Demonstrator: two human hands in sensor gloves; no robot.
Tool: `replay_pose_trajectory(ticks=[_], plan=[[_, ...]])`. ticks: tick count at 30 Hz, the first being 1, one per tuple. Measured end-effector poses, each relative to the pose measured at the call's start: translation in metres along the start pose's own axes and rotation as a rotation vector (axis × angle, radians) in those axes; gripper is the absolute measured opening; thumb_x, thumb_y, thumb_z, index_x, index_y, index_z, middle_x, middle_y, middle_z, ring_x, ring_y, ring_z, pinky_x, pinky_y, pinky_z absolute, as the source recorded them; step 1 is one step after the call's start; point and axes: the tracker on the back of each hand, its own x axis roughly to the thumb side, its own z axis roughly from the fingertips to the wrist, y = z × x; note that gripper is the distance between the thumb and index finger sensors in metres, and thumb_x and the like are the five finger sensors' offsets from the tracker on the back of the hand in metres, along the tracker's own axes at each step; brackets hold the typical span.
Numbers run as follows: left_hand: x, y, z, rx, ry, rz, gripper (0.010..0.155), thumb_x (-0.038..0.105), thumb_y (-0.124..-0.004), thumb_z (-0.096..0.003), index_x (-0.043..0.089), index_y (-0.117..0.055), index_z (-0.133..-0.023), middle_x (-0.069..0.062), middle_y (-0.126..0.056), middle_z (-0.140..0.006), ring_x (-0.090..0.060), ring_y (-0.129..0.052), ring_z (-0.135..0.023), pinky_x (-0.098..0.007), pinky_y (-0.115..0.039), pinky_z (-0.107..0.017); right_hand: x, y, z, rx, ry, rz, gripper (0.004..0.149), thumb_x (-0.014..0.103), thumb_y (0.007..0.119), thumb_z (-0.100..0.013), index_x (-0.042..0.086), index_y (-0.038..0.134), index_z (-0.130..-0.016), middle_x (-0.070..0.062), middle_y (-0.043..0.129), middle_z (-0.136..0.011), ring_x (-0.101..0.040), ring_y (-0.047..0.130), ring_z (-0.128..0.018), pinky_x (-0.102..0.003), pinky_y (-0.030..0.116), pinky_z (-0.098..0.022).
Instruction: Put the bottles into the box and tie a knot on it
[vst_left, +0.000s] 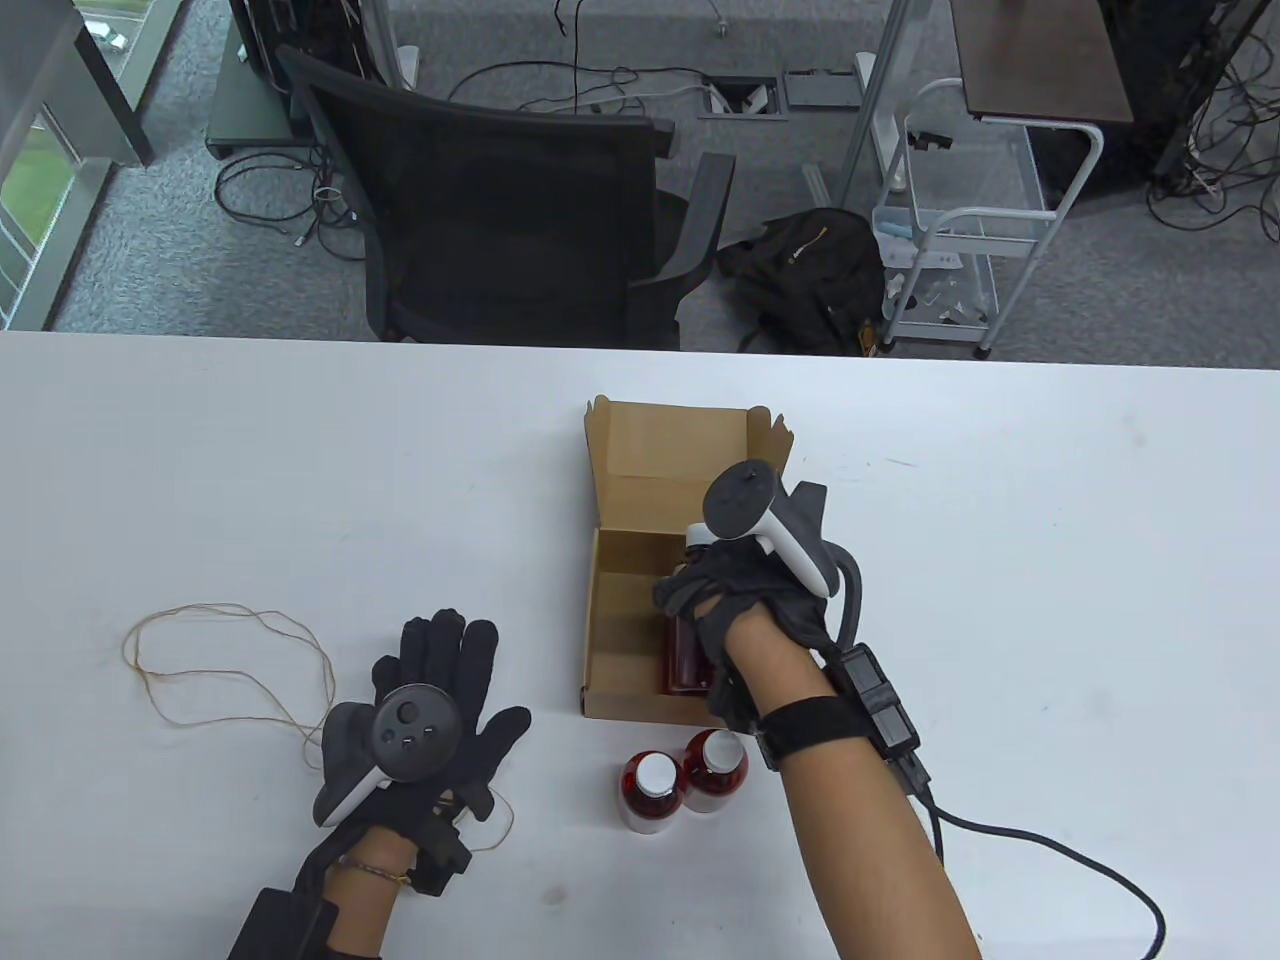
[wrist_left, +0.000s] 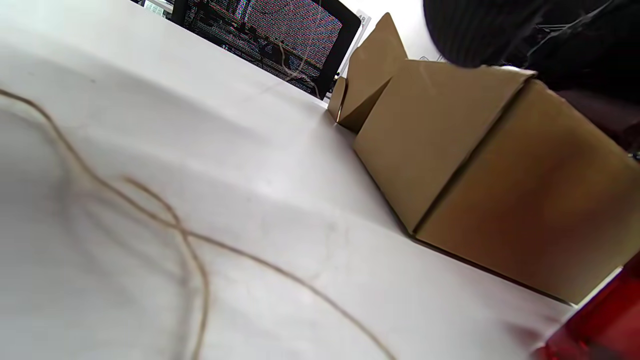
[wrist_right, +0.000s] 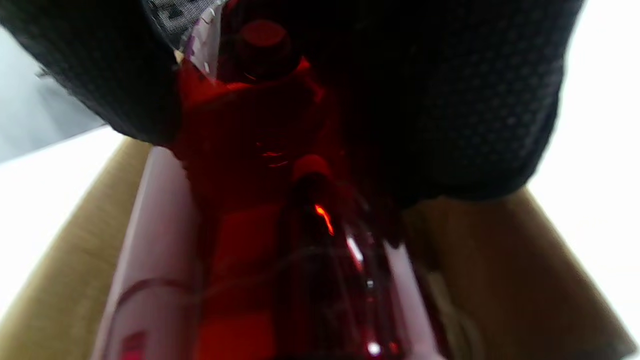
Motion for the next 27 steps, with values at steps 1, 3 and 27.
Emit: replay_pose_trajectory(ticks=[1,3,27], plan=[[0.000,0.000,0.000,-0.005,0.000,-0.003,0.094,0.059,-0.075,-0.0525,0.020,-0.023,-0.120,-0.027,-0.015,-0.126,-0.059,-0.016,-0.109,-0.074,-0.023,-0.069,0.002,0.002,-0.001,0.005,-0.005,0.035,0.089,0.054,0.090,-0.045,-0.011,0.059,-0.096,-0.033,0.087,-0.078,-0.043,0.103,-0.047,-0.047,0.097,-0.027],[0.000,-0.001,-0.001,-0.007,0.000,-0.004,0.094,0.059,-0.075,-0.0526,0.020,-0.023,-0.120,-0.027,-0.015,-0.126,-0.059,-0.016,-0.109,-0.074,-0.023,-0.069,0.007,0.006,-0.003,-0.005,0.027,0.086,0.089,0.054,0.090,-0.045,-0.012,0.059,-0.096,-0.034,0.087,-0.077,-0.043,0.103,-0.046,-0.047,0.097,-0.026],[0.001,-0.002,-0.001,-0.025,-0.002,-0.017,0.093,0.059,-0.075,-0.0525,0.019,-0.024,-0.120,-0.028,-0.016,-0.125,-0.060,-0.017,-0.109,-0.074,-0.023,-0.069,-0.018,0.010,-0.006,0.152,-0.168,-0.218,0.079,0.038,0.089,-0.046,-0.009,0.055,-0.100,-0.033,0.080,-0.085,-0.040,0.100,-0.056,-0.048,0.093,-0.034]])
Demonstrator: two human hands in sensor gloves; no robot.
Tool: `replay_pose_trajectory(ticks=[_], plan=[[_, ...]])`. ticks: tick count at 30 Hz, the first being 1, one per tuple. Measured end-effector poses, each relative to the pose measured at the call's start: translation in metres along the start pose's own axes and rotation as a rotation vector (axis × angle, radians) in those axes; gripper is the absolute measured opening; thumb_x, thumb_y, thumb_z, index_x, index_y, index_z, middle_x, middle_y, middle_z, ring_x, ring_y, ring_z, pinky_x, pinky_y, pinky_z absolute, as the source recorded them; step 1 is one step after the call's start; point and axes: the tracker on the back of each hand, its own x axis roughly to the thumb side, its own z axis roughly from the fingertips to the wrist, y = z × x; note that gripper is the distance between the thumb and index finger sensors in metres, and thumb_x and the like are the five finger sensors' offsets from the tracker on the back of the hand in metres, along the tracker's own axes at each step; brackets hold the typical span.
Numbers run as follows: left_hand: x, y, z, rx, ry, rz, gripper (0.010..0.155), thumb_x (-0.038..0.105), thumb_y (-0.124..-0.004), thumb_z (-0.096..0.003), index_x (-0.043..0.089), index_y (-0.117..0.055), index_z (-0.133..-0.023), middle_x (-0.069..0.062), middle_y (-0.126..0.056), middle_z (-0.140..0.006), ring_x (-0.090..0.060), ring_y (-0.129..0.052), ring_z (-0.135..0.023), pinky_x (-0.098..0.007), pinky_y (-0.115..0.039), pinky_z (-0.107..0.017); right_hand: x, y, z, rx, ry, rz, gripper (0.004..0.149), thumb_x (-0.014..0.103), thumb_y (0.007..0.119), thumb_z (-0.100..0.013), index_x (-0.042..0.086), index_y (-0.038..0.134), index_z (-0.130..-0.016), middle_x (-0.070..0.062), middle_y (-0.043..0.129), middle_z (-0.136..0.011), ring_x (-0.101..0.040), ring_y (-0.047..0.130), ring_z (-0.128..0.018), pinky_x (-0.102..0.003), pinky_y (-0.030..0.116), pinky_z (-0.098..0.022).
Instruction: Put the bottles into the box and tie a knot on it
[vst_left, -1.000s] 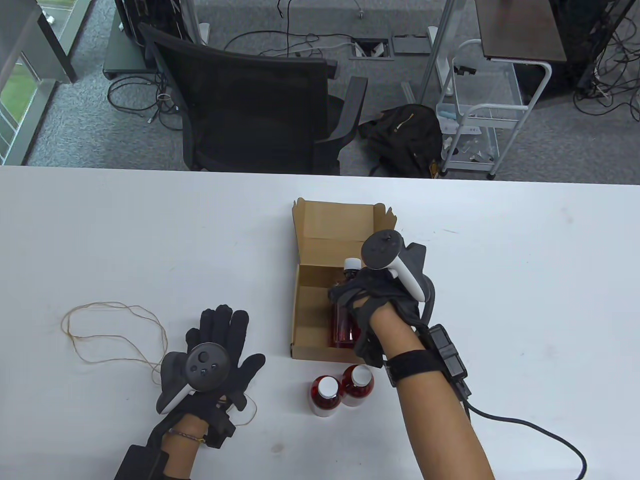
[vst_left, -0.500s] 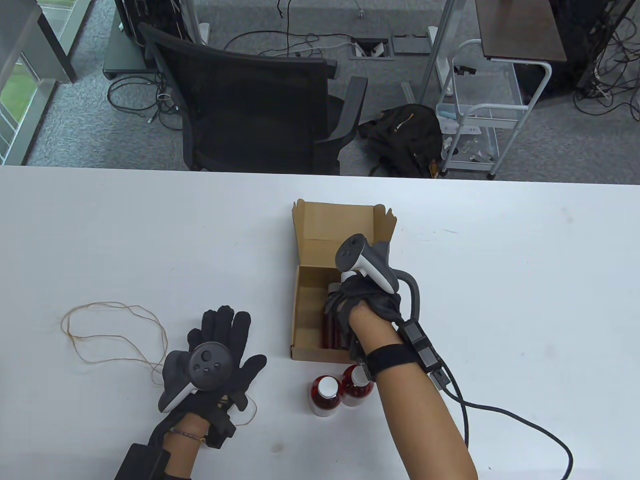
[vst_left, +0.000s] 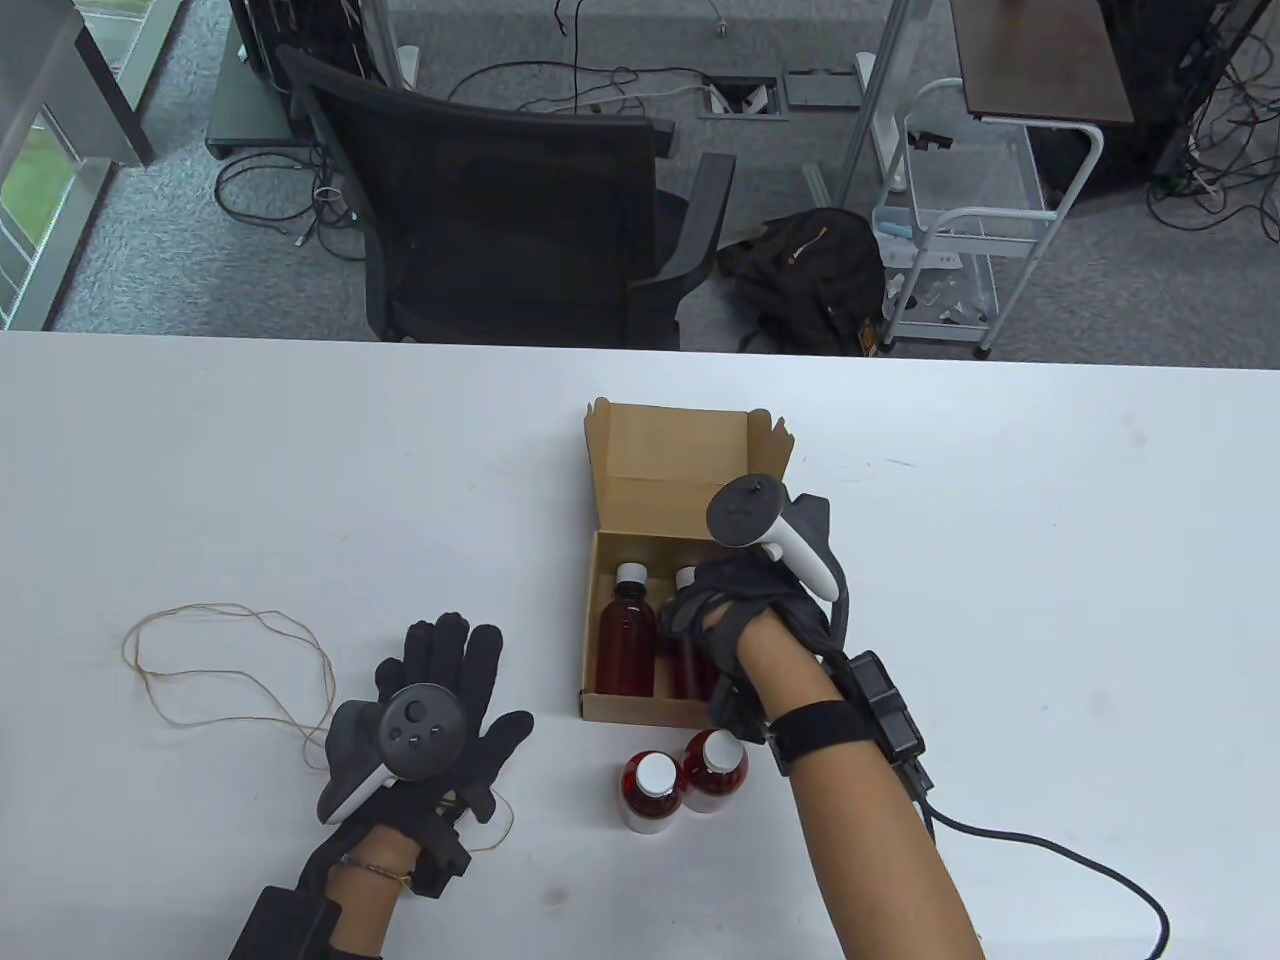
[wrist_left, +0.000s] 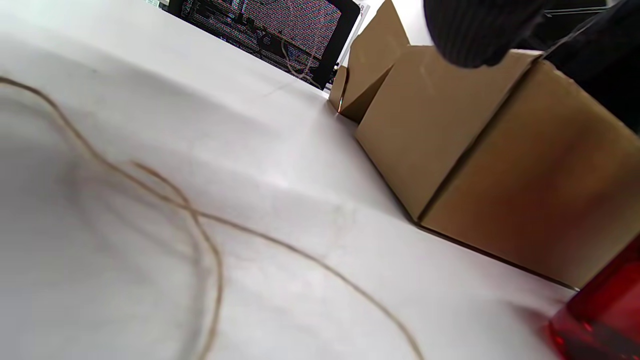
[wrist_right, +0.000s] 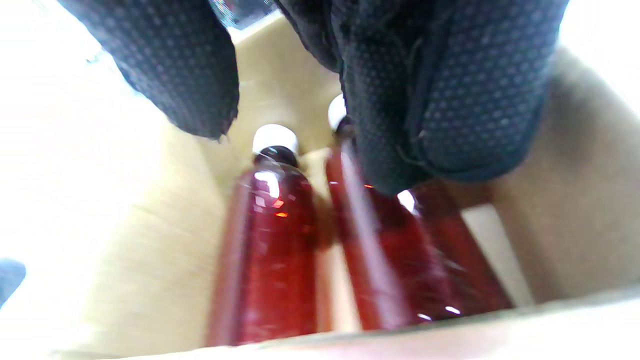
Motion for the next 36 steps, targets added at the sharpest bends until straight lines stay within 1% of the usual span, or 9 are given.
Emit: replay_pose_trajectory(ticks=[6,9,13,16,20,22,27,33,36], plan=[[-0.001,0.000,0.001,0.003,0.004,0.005,0.093,0.059,-0.075,-0.0526,0.019,-0.024,-0.120,-0.028,-0.016,-0.125,-0.060,-0.018,-0.109,-0.074,-0.023,-0.068,-0.022,-0.012,0.034,0.036,-0.387,-0.292,0.074,0.036,0.089,-0.045,-0.003,0.061,-0.101,-0.031,0.080,-0.089,-0.045,0.094,-0.063,-0.054,0.087,-0.041],[0.000,0.000,0.002,0.004,0.004,0.004,0.093,0.059,-0.075,-0.0527,0.019,-0.025,-0.120,-0.028,-0.016,-0.125,-0.060,-0.018,-0.109,-0.074,-0.023,-0.069,-0.041,-0.009,0.046,0.106,-0.578,-0.403,0.073,0.038,0.090,-0.045,0.002,0.063,-0.102,-0.027,0.079,-0.093,-0.048,0.089,-0.070,-0.058,0.082,-0.047],[0.001,0.000,0.004,0.018,-0.002,-0.002,0.093,0.059,-0.075,-0.0524,0.018,-0.025,-0.120,-0.028,-0.017,-0.125,-0.060,-0.018,-0.109,-0.074,-0.024,-0.069,-0.067,0.005,0.057,0.172,-0.698,-0.527,0.074,0.041,0.091,-0.045,0.006,0.064,-0.104,-0.025,0.074,-0.099,-0.049,0.081,-0.079,-0.062,0.073,-0.055],[0.002,0.001,0.005,0.027,-0.008,0.000,0.093,0.058,-0.075,-0.0525,0.019,-0.025,-0.120,-0.028,-0.017,-0.125,-0.059,-0.019,-0.109,-0.074,-0.024,-0.069,-0.080,0.019,0.064,0.212,-0.735,-0.579,0.075,0.040,0.092,-0.045,0.006,0.062,-0.105,-0.025,0.070,-0.102,-0.051,0.075,-0.084,-0.064,0.068,-0.058],[0.002,0.001,0.006,0.027,-0.014,0.005,0.093,0.058,-0.075,-0.0526,0.019,-0.025,-0.120,-0.028,-0.018,-0.125,-0.059,-0.019,-0.109,-0.074,-0.024,-0.069,-0.094,0.037,0.069,0.155,-0.746,-0.503,0.077,0.042,0.092,-0.043,0.008,0.062,-0.105,-0.023,0.069,-0.104,-0.051,0.069,-0.088,-0.065,0.063,-0.061],[0.003,0.000,0.006,0.027,-0.018,0.001,0.093,0.058,-0.075,-0.0525,0.018,-0.025,-0.120,-0.028,-0.018,-0.126,-0.059,-0.019,-0.109,-0.074,-0.024,-0.069,-0.099,0.045,0.070,0.140,-0.759,-0.524,0.076,0.042,0.092,-0.044,0.009,0.061,-0.105,-0.022,0.068,-0.104,-0.048,0.067,-0.090,-0.064,0.062,-0.062],[0.003,0.000,0.006,0.018,-0.020,-0.007,0.093,0.058,-0.075,-0.0525,0.018,-0.025,-0.120,-0.028,-0.018,-0.126,-0.060,-0.020,-0.109,-0.074,-0.024,-0.069,-0.104,0.053,0.075,0.079,-0.784,-0.511,0.074,0.039,0.092,-0.043,0.012,0.063,-0.105,-0.019,0.068,-0.105,-0.044,0.067,-0.092,-0.065,0.061,-0.062],[0.004,-0.001,0.007,0.013,-0.023,-0.007,0.093,0.058,-0.075,-0.0526,0.018,-0.025,-0.120,-0.028,-0.018,-0.126,-0.059,-0.020,-0.109,-0.074,-0.024,-0.069,-0.106,0.056,0.083,0.005,-0.825,-0.500,0.070,0.038,0.093,-0.042,0.012,0.069,-0.102,-0.018,0.075,-0.102,-0.045,0.072,-0.088,-0.064,0.064,-0.061],[0.004,-0.001,0.006,0.009,-0.021,-0.002,0.093,0.058,-0.075,-0.0525,0.018,-0.025,-0.120,-0.028,-0.018,-0.126,-0.059,-0.020,-0.109,-0.074,-0.024,-0.069,-0.108,0.060,0.081,0.033,-0.804,-0.458,0.072,0.039,0.093,-0.043,0.012,0.066,-0.104,-0.018,0.072,-0.103,-0.045,0.069,-0.090,-0.064,0.063,-0.062]])
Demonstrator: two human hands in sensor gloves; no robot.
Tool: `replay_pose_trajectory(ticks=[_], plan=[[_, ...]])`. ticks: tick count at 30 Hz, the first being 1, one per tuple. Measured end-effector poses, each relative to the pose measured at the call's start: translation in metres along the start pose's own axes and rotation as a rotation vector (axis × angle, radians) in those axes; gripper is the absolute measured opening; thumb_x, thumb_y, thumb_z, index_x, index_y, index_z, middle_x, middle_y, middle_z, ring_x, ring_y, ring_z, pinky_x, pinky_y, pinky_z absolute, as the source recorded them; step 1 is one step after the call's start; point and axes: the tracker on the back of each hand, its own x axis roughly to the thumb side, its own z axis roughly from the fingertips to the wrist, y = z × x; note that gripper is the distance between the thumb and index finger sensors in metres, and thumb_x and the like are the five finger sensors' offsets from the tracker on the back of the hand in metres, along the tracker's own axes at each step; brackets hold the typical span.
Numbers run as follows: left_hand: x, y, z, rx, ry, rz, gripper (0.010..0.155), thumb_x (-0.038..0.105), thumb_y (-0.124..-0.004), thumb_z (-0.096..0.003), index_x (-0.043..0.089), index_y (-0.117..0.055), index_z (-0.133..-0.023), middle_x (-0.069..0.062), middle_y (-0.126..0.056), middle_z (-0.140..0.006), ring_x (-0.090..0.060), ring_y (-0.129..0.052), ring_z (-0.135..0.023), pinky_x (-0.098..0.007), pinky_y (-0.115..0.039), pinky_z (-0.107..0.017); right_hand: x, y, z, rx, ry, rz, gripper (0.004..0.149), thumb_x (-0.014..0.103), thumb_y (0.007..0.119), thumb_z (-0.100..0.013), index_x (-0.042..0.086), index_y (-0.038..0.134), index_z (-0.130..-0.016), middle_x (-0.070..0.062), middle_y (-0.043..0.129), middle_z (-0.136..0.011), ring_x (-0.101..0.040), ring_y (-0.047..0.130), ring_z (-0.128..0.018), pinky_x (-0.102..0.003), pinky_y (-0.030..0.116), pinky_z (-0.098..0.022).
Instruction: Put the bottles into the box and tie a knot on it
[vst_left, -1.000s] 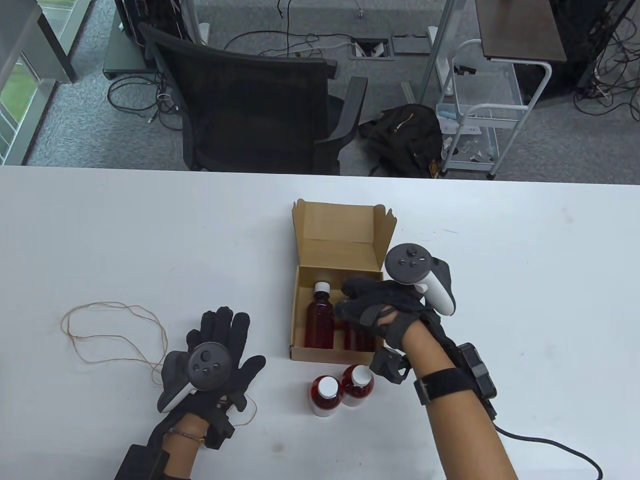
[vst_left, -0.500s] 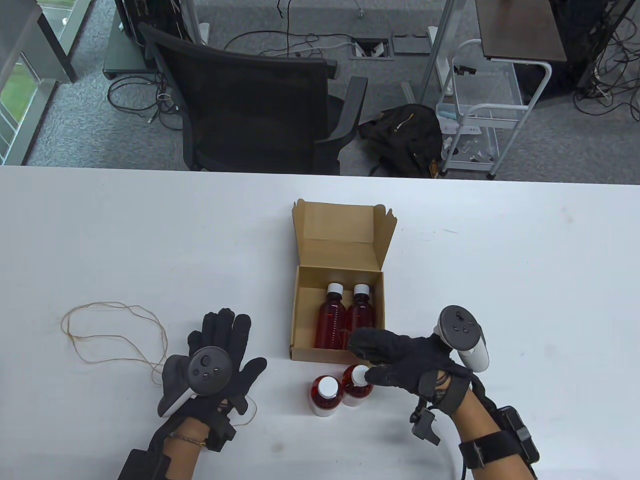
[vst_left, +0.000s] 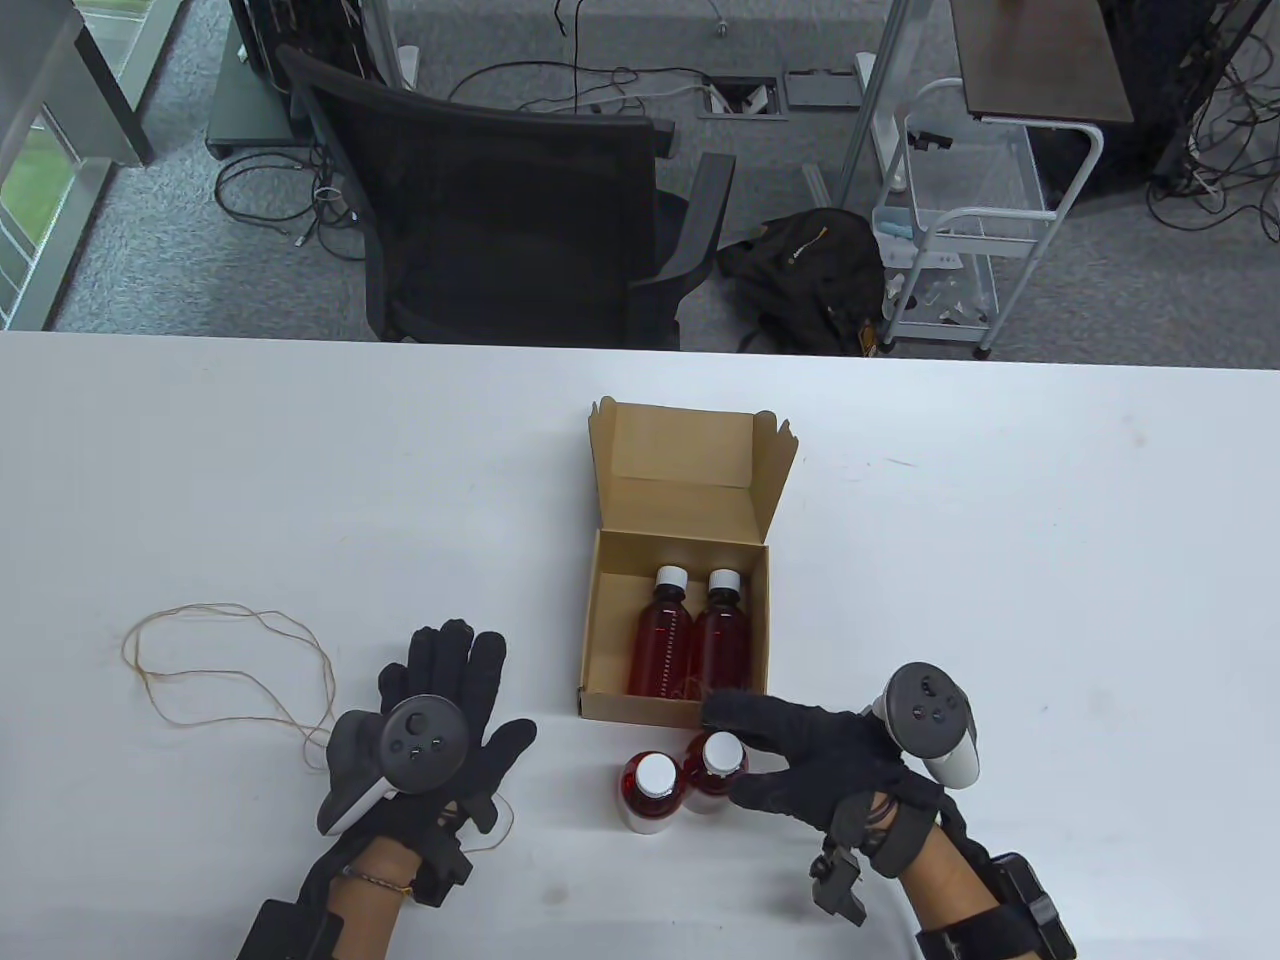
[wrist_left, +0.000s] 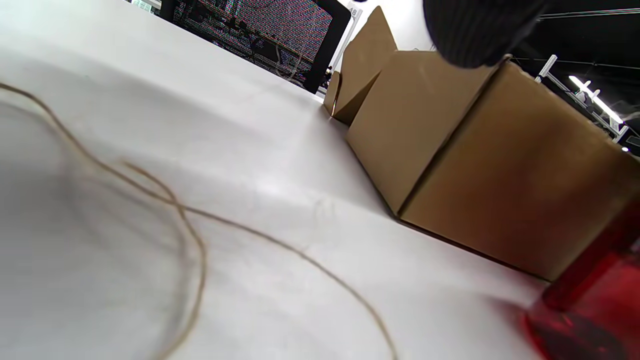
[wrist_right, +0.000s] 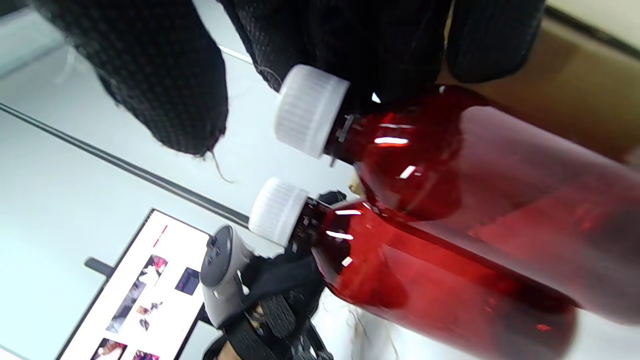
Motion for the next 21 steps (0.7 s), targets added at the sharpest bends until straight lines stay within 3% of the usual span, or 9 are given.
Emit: replay_pose_trajectory(ticks=[5,9,15,18,21], plan=[[0.001,-0.001,0.001,-0.006,0.002,-0.005,0.093,0.059,-0.075,-0.0526,0.018,-0.026,-0.121,-0.028,-0.018,-0.126,-0.060,-0.020,-0.109,-0.074,-0.024,-0.069,-0.007,0.007,0.000,0.009,0.018,0.026,0.074,0.039,0.094,-0.042,0.012,0.065,-0.104,-0.018,0.070,-0.104,-0.045,0.068,-0.091,-0.064,0.062,-0.062],[0.000,-0.001,0.001,-0.003,0.003,0.001,0.093,0.059,-0.075,-0.0526,0.018,-0.026,-0.120,-0.028,-0.019,-0.126,-0.060,-0.020,-0.109,-0.074,-0.024,-0.069,-0.008,0.013,0.002,-0.027,0.018,0.156,0.072,0.039,0.097,-0.038,0.010,0.072,-0.099,-0.020,0.071,-0.103,-0.049,0.069,-0.088,-0.065,0.064,-0.061],[0.000,-0.001,0.001,-0.010,0.006,0.000,0.093,0.058,-0.075,-0.0526,0.018,-0.026,-0.121,-0.028,-0.018,-0.125,-0.060,-0.020,-0.109,-0.074,-0.024,-0.068,-0.026,0.025,0.005,0.023,0.076,0.187,0.079,0.039,0.099,-0.037,0.013,0.065,-0.103,-0.020,0.066,-0.106,-0.048,0.068,-0.089,-0.065,0.064,-0.061],[0.000,0.000,0.002,-0.011,0.005,0.001,0.093,0.058,-0.075,-0.0527,0.018,-0.026,-0.120,-0.028,-0.019,-0.125,-0.060,-0.021,-0.109,-0.074,-0.025,-0.069,-0.029,0.030,0.007,0.036,0.081,0.174,0.084,0.032,0.101,-0.035,0.017,0.056,-0.104,-0.018,0.060,-0.108,-0.048,0.065,-0.091,-0.064,0.062,-0.062],[-0.001,0.000,0.002,-0.012,0.008,0.005,0.093,0.059,-0.075,-0.0526,0.018,-0.026,-0.121,-0.028,-0.018,-0.126,-0.060,-0.021,-0.109,-0.074,-0.024,-0.069,-0.022,0.025,0.010,0.062,0.111,0.234,0.085,0.027,0.102,-0.034,0.016,0.054,-0.103,-0.018,0.065,-0.105,-0.047,0.067,-0.090,-0.062,0.063,-0.062]])
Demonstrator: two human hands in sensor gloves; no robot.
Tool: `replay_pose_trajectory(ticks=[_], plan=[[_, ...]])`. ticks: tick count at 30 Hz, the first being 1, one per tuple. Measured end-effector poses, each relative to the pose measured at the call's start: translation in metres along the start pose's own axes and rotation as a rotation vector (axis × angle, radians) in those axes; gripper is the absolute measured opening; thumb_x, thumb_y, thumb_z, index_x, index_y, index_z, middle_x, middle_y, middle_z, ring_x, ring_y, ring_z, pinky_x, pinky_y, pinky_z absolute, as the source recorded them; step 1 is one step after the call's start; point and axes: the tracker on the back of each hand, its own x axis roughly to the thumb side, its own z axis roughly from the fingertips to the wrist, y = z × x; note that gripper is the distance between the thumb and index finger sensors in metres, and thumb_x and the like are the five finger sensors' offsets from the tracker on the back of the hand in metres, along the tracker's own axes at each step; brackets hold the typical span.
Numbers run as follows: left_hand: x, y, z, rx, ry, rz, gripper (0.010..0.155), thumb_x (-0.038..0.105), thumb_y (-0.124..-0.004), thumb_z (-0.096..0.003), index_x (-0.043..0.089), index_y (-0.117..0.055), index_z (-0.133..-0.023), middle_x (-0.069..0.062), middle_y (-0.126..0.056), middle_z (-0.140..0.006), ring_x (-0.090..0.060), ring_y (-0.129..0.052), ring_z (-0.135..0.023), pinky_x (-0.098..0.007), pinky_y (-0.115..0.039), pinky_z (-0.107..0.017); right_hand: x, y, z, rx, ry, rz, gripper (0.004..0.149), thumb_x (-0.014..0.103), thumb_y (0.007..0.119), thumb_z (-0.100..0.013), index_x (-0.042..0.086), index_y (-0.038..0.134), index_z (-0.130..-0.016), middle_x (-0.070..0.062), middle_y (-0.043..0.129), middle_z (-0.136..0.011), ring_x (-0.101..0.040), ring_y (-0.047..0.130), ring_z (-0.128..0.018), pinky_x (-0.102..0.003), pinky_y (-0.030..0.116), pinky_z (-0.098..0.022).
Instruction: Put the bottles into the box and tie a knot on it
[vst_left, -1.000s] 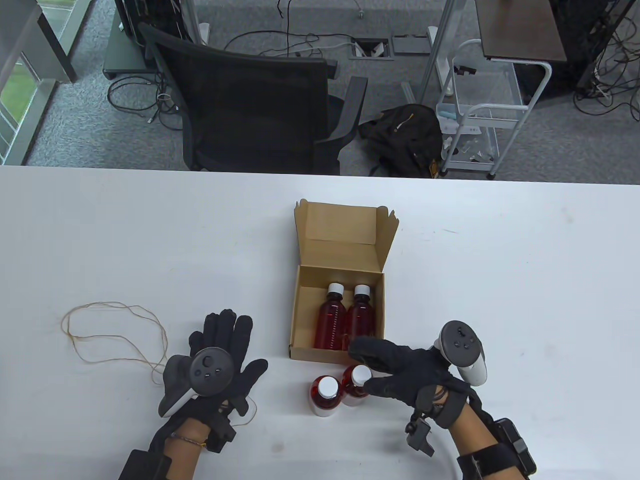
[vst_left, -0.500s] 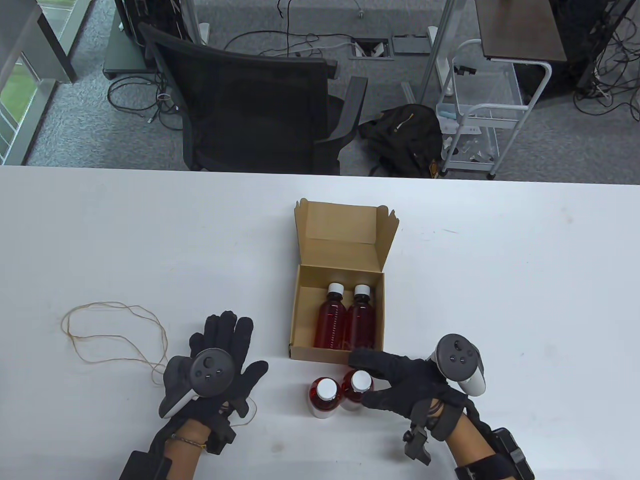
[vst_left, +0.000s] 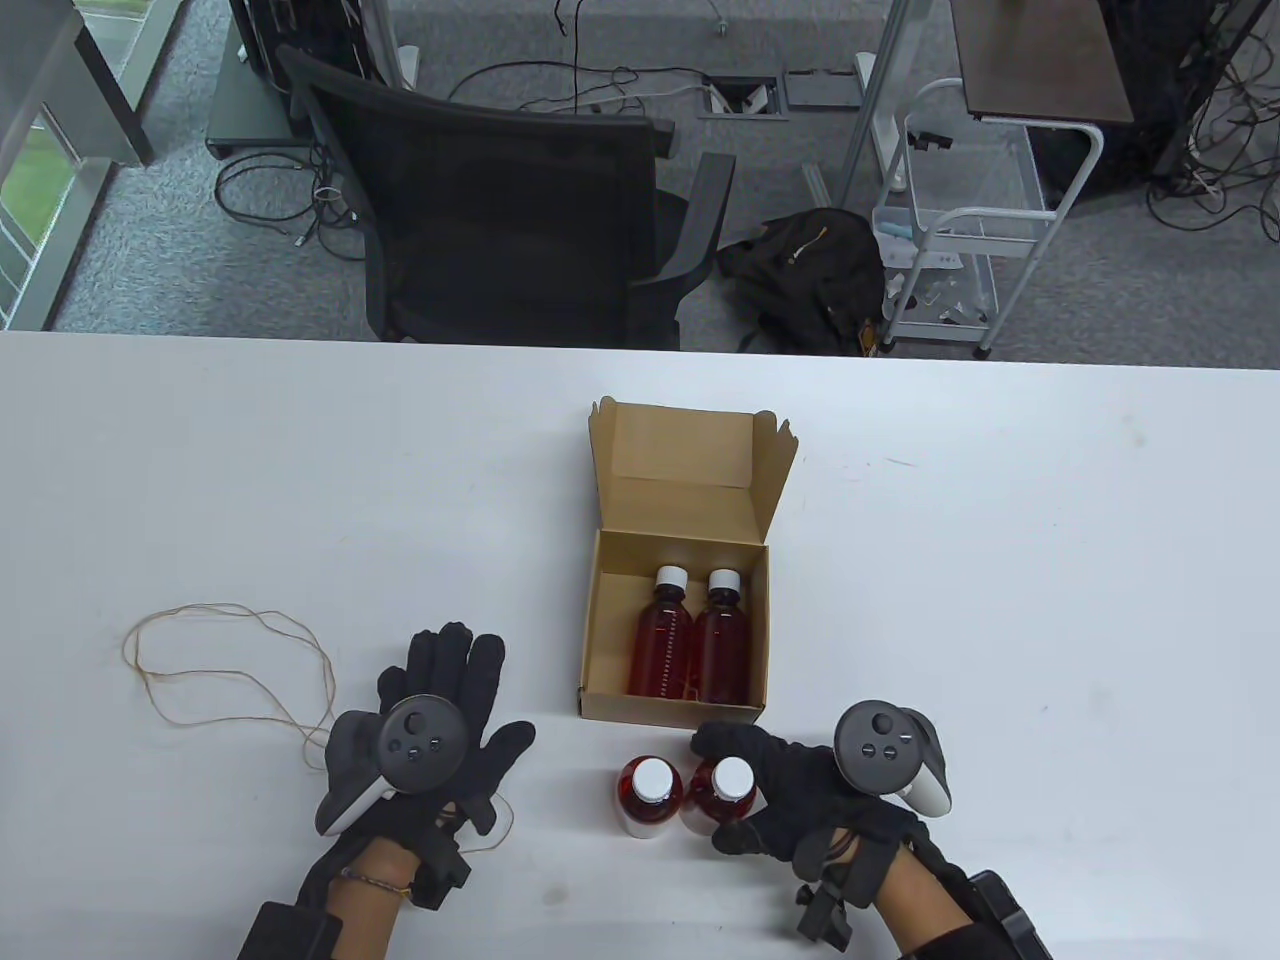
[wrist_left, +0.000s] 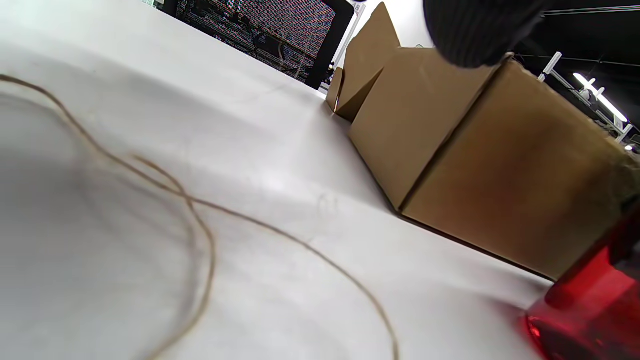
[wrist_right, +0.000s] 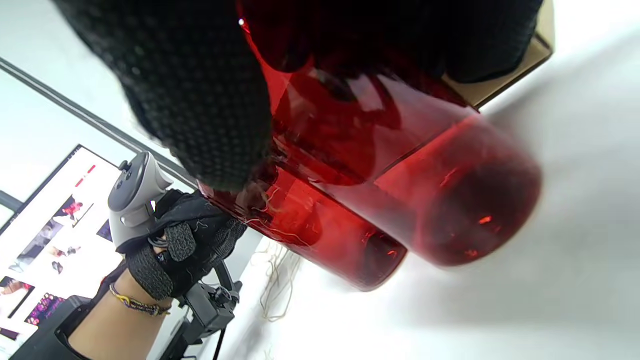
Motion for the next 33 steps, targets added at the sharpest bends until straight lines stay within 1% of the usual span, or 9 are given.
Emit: replay_pose_trajectory(ticks=[2,6,10,12,16,19,23,27,33], plan=[[-0.001,0.001,0.000,-0.001,0.003,0.005,0.093,0.058,-0.075,-0.0528,0.019,-0.025,-0.121,-0.028,-0.018,-0.126,-0.059,-0.020,-0.109,-0.074,-0.024,-0.069,0.004,-0.010,0.002,0.007,0.005,-0.002,0.085,0.032,0.102,-0.034,0.014,0.056,-0.103,-0.018,0.069,-0.102,-0.046,0.072,-0.088,-0.062,0.065,-0.061],[-0.001,0.001,-0.001,-0.004,0.007,0.012,0.093,0.059,-0.075,-0.0527,0.019,-0.025,-0.121,-0.028,-0.018,-0.126,-0.059,-0.020,-0.110,-0.074,-0.024,-0.069,0.023,-0.040,0.005,-0.031,0.002,-0.124,0.084,0.035,0.101,-0.036,0.009,0.058,-0.104,-0.023,0.072,-0.100,-0.048,0.075,-0.085,-0.062,0.067,-0.060],[-0.002,0.002,-0.001,-0.005,0.011,0.007,0.093,0.059,-0.075,-0.0527,0.019,-0.025,-0.121,-0.028,-0.018,-0.126,-0.060,-0.020,-0.109,-0.074,-0.024,-0.069,0.052,-0.074,-0.002,-0.108,-0.015,-0.081,0.084,0.041,0.097,-0.040,0.005,0.057,-0.104,-0.025,0.074,-0.098,-0.049,0.079,-0.080,-0.060,0.071,-0.057],[-0.002,0.002,-0.001,-0.001,0.012,0.008,0.093,0.059,-0.075,-0.0527,0.019,-0.025,-0.121,-0.028,-0.018,-0.126,-0.060,-0.020,-0.109,-0.074,-0.024,-0.069,0.071,-0.088,-0.010,-0.164,-0.012,-0.082,0.085,0.042,0.097,-0.041,0.004,0.057,-0.104,-0.027,0.074,-0.097,-0.049,0.081,-0.078,-0.060,0.073,-0.056],[-0.003,0.003,-0.001,0.000,0.015,0.011,0.093,0.059,-0.074,-0.0528,0.019,-0.025,-0.121,-0.028,-0.018,-0.126,-0.060,-0.020,-0.109,-0.074,-0.024,-0.069,0.097,-0.101,-0.035,-0.321,0.032,-0.064,0.085,0.046,0.094,-0.042,0.001,0.056,-0.104,-0.028,0.076,-0.094,-0.048,0.085,-0.074,-0.058,0.077,-0.052],[-0.003,0.003,-0.001,-0.001,0.016,0.011,0.093,0.059,-0.075,-0.0526,0.019,-0.025,-0.121,-0.028,-0.018,-0.126,-0.060,-0.020,-0.109,-0.074,-0.024,-0.069,0.103,-0.101,-0.064,-0.360,0.096,-0.092,0.085,0.048,0.093,-0.043,0.000,0.056,-0.103,-0.029,0.077,-0.093,-0.048,0.086,-0.072,-0.057,0.079,-0.050],[-0.004,0.004,-0.002,0.000,0.017,0.017,0.093,0.059,-0.074,-0.0530,0.019,-0.025,-0.121,-0.028,-0.017,-0.126,-0.060,-0.019,-0.109,-0.074,-0.024,-0.069,0.095,-0.090,-0.099,-0.345,0.184,-0.091,0.086,0.048,0.093,-0.043,-0.003,0.057,-0.101,-0.030,0.079,-0.090,-0.048,0.089,-0.068,-0.057,0.081,-0.046],[-0.003,0.005,-0.003,-0.004,0.011,0.013,0.093,0.059,-0.075,-0.0527,0.019,-0.025,-0.121,-0.028,-0.017,-0.126,-0.059,-0.019,-0.110,-0.074,-0.024,-0.069,0.078,-0.072,-0.132,-0.273,0.343,0.004,0.086,0.050,0.092,-0.043,-0.006,0.058,-0.100,-0.031,0.081,-0.086,-0.047,0.093,-0.063,-0.055,0.084,-0.042],[-0.002,0.006,-0.002,0.007,0.001,0.022,0.093,0.059,-0.074,-0.0527,0.019,-0.026,-0.121,-0.028,-0.018,-0.126,-0.059,-0.019,-0.109,-0.074,-0.024,-0.069,0.055,-0.057,-0.160,-0.158,0.516,-0.060,0.087,0.053,0.090,-0.044,-0.009,0.060,-0.097,-0.031,0.085,-0.082,-0.045,0.097,-0.056,-0.054,0.087,-0.038]])
